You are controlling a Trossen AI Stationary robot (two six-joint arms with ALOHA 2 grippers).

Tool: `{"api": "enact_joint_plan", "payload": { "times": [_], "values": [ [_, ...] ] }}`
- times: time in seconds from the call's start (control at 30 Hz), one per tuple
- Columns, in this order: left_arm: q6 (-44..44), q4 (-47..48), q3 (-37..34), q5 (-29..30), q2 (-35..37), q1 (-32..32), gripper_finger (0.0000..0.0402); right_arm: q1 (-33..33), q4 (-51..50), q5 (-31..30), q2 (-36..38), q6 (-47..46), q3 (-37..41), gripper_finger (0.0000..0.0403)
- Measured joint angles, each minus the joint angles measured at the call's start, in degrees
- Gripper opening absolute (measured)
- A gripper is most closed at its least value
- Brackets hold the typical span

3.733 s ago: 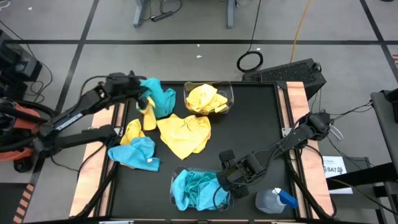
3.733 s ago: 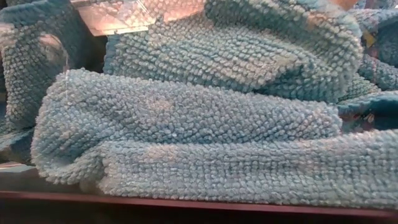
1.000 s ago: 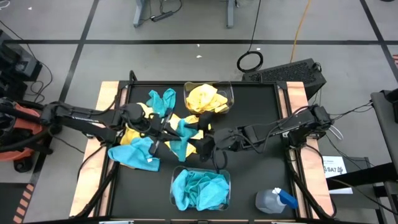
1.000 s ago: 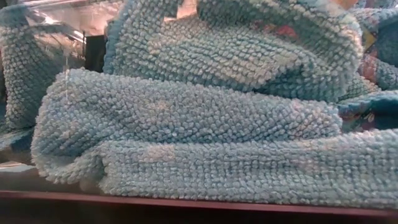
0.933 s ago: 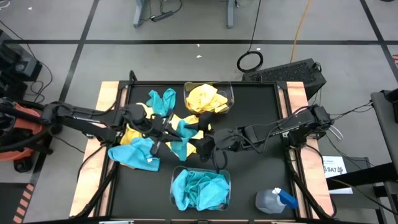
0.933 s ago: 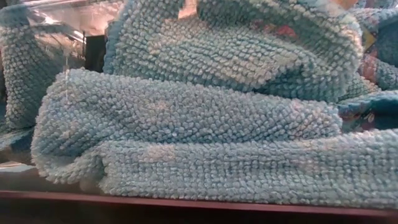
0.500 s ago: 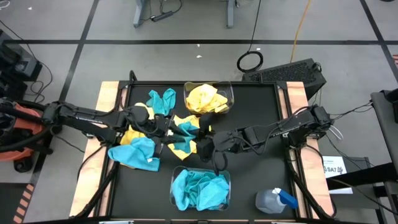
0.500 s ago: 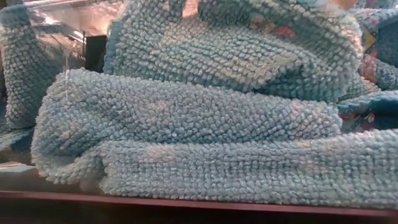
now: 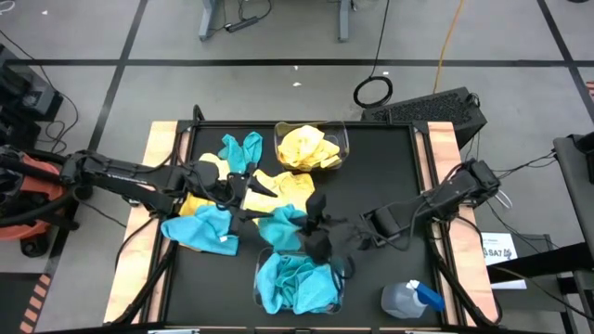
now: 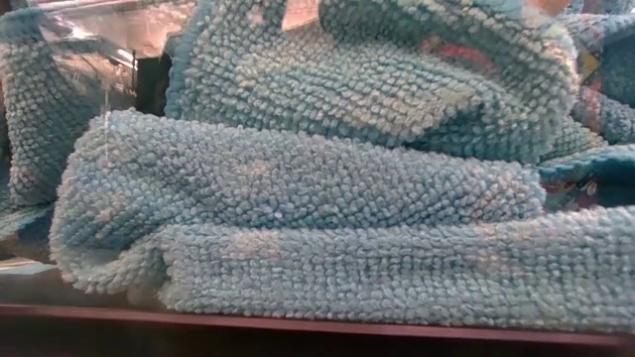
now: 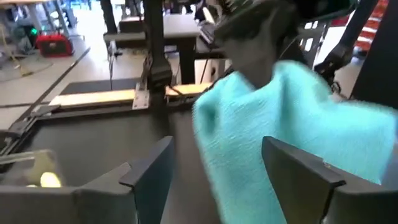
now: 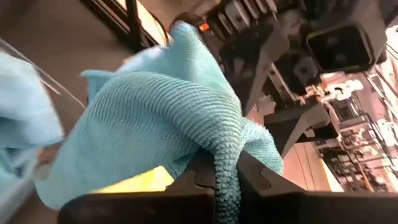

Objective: Sort microfiber towel by color & place in baskets
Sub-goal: Put the blue towel into the bottom transparent bin

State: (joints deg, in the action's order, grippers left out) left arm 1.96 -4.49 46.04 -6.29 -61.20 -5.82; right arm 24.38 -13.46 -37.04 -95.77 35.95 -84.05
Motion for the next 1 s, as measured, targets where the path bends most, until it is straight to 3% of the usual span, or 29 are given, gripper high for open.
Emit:
{"api": "enact_joint_plan", "payload": {
  "times": [0.23, 0.6, 1.0],
  "values": [
    [-0.1, 6.7, 0.0, 1.2, 0.3, -0.2, 0.0251, 3.9, -5.2, 4.7, 1.2, -4.5, 0.0, 0.0005],
    [-3.1, 11.8, -0.1, 4.2, 0.2, -0.7, 0.0251, 6.8, -8.7, 28.2, 1.8, -12.3, 0.0, 0.0005],
    [-4.5, 13.6, -0.1, 9.7, -0.1, -5.2, 0.0251, 6.7, -9.1, 32.9, -1.5, -15.8, 0.0, 0.0004]
  ]
}}
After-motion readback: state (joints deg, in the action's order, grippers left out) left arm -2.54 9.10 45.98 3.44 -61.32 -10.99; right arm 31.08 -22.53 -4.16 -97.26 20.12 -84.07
